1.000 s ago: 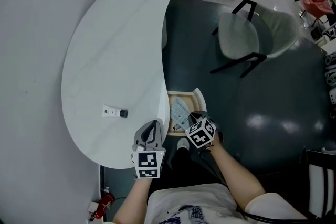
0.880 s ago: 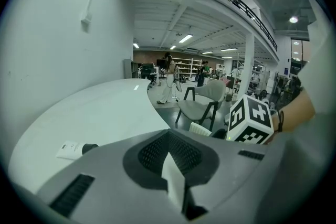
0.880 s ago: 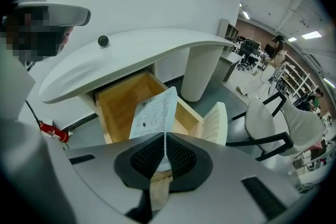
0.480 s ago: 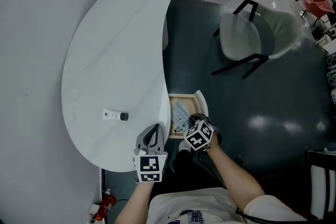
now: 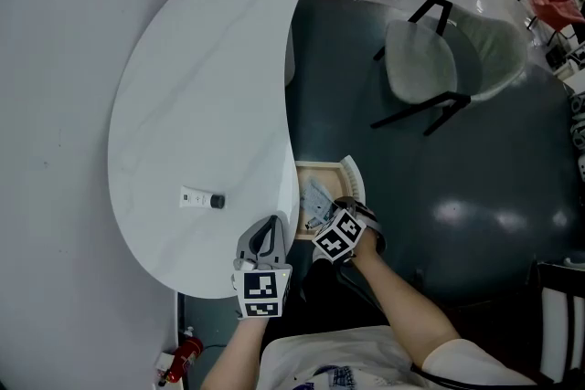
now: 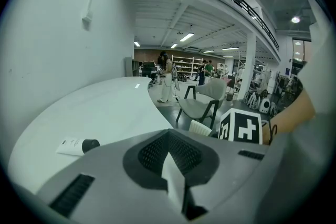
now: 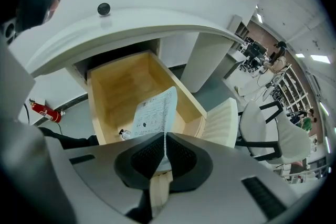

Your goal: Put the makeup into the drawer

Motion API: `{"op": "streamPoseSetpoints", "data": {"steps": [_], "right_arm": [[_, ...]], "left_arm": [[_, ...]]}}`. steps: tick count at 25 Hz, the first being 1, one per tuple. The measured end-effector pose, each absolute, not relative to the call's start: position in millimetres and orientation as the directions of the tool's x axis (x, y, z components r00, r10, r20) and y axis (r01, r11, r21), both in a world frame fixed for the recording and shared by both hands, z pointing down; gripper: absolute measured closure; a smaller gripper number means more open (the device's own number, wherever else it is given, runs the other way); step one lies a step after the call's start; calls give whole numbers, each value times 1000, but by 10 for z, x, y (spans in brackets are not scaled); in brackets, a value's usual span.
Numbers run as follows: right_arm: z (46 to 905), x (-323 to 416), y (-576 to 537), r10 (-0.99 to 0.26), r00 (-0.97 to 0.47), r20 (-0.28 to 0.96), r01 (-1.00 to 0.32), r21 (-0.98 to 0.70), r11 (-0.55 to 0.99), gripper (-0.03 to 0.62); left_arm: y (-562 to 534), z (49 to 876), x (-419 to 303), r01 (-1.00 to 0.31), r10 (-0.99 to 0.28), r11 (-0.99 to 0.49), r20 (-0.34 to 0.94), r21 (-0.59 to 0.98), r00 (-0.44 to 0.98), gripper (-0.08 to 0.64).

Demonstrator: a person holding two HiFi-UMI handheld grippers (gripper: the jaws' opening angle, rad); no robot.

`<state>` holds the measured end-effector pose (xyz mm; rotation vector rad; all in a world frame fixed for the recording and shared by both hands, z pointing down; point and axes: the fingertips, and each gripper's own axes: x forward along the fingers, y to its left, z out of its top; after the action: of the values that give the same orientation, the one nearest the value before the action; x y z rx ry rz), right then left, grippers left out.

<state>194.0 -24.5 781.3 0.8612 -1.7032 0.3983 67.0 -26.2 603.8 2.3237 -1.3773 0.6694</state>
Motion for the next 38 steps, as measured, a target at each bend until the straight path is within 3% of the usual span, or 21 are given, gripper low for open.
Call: {"op": "streamPoseSetpoints", "data": {"steps": [12, 21, 29, 38], "right_arm": [[7904, 1954, -202, -330, 18, 944, -622, 269, 735, 563], [7918, 1769, -150, -312, -14, 950, -564, 250, 787, 562], [8000, 1667, -119, -318, 8, 948, -395, 295, 870, 562], [8097, 1561, -147, -289, -1, 957, -327, 273, 905, 561]], "left_arm": [[-249, 6064, 625, -892, -719, -447, 566, 67, 403, 518], [-246, 6075, 585, -897, -723, -436, 565, 73, 398, 518], [-267, 6103, 521, -901, -723, -428, 570, 73, 389, 518], [-306, 6119, 458, -905, -725, -419, 572, 75, 383, 518]]}}
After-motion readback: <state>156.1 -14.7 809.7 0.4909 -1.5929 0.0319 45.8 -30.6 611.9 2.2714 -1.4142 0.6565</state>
